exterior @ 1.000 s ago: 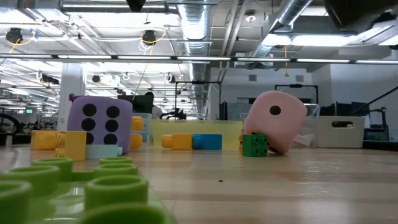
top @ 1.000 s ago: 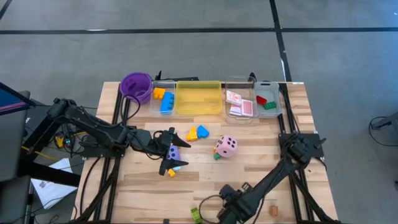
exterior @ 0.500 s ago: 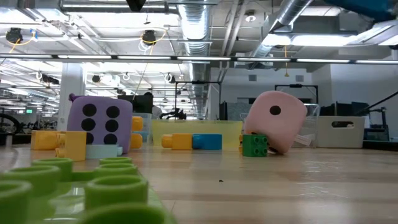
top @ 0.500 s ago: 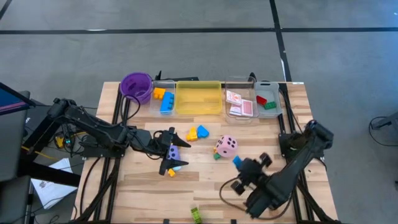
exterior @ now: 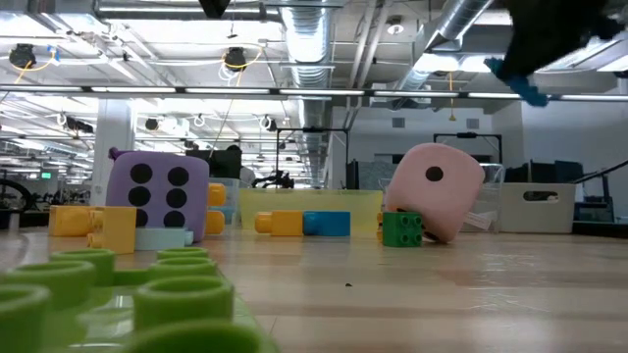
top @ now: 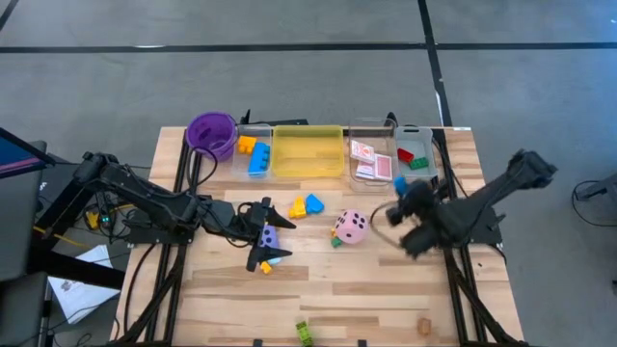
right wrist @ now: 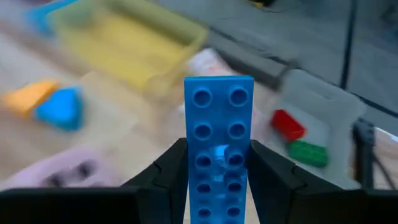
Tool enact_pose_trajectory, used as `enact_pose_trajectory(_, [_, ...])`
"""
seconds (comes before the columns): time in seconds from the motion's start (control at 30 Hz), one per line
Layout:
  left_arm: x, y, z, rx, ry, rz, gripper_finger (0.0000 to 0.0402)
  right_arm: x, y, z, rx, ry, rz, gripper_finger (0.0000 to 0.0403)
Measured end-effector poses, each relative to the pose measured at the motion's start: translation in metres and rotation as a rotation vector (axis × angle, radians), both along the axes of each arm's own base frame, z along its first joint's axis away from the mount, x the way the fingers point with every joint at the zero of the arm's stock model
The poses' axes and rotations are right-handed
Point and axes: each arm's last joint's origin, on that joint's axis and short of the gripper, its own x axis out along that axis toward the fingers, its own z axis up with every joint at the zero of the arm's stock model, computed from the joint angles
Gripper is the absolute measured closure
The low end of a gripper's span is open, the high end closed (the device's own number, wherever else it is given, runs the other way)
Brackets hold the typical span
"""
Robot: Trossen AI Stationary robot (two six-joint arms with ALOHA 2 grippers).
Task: Pick & Place Toys
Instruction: Put the small blue game piece into the gray bin, then put the small brown game piece into the gray bin
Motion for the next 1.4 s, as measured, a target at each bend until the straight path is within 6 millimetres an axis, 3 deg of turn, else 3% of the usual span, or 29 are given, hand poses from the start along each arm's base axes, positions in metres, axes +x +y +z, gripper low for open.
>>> enact_pose_trajectory(0.23, [0.0,0.0,-0.001,-0.003,-0.005,-0.001,0.006,-0.045,-0.059,-0.01,-0.113,-0.146,-0.198,0.0277])
enact_pose_trajectory(0.5, [-0.009,0.003,-0.031,-0.074,-0.15,-0.001,0.006,-0.072,-0.093,-0.02,-0.169,-0.132,-0.331,0.0277])
enact_pose_trajectory(0.77, [-0.018,0.006,-0.047,-0.202,-0.211,0.008,0.006,-0.069,-0.113,-0.028,-0.175,-0.138,-0.308,0.0273])
enact_pose_trajectory(1.1, [-0.022,-0.004,-0.048,-0.243,-0.197,-0.033,0.006,-0.073,-0.147,-0.05,0.018,-0.142,-0.378,0.026])
enact_pose_trajectory(1.2, [-0.022,-0.005,-0.048,-0.244,-0.196,-0.04,0.006,-0.072,-0.154,-0.051,0.06,-0.134,-0.355,0.024])
enact_pose_trajectory(1.4, [-0.022,-0.005,-0.048,-0.244,-0.196,-0.038,0.006,-0.064,-0.162,-0.048,0.075,-0.213,-0.313,0.0161])
